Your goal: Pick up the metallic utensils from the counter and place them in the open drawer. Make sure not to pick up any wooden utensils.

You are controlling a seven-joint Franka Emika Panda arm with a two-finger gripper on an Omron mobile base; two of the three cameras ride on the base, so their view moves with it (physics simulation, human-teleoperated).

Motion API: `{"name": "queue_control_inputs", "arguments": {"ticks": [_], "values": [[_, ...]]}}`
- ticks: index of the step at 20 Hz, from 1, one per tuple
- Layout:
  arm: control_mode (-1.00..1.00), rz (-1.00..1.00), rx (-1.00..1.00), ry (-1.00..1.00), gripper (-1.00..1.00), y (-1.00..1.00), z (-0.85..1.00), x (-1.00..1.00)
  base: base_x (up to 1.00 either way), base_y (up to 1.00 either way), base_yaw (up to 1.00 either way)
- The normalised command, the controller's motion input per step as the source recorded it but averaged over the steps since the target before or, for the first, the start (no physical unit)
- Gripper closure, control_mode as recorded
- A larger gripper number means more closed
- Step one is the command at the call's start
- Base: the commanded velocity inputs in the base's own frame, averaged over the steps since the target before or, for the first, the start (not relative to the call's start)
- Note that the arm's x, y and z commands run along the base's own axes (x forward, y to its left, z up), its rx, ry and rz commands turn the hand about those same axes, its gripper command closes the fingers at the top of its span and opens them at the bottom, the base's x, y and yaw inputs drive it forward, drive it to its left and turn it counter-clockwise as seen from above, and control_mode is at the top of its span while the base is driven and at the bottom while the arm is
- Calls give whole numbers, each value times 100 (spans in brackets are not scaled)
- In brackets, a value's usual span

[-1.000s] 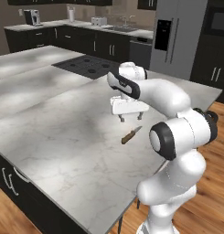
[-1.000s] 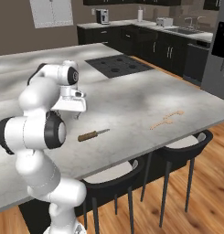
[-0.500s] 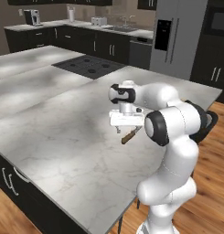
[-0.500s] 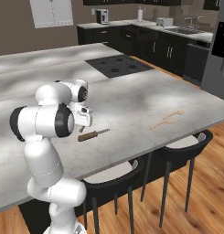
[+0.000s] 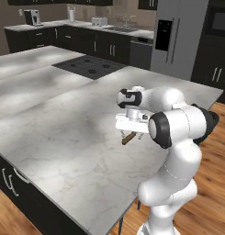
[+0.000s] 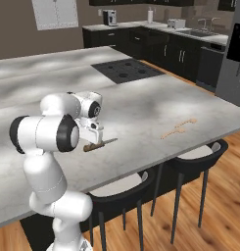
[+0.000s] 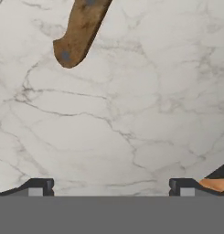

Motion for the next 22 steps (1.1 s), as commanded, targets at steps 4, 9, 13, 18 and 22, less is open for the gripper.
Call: {"name": "queue_control_inputs", "arguments": {"ticks": [4, 9, 13, 18, 22], "values": [[-100, -5, -5, -7, -100, 0, 24, -33, 0, 0, 0], [-100, 0, -14, 0, -100, 8, 16, -18, 0, 0, 0], [-100, -4, -22, 0, -100, 21, 3, 6, 0, 0, 0], [-100, -17, -11, 0, -100, 1, -1, 38, 0, 0, 0], [-100, -23, -4, -4, -100, 1, 1, 18, 0, 0, 0]]}}
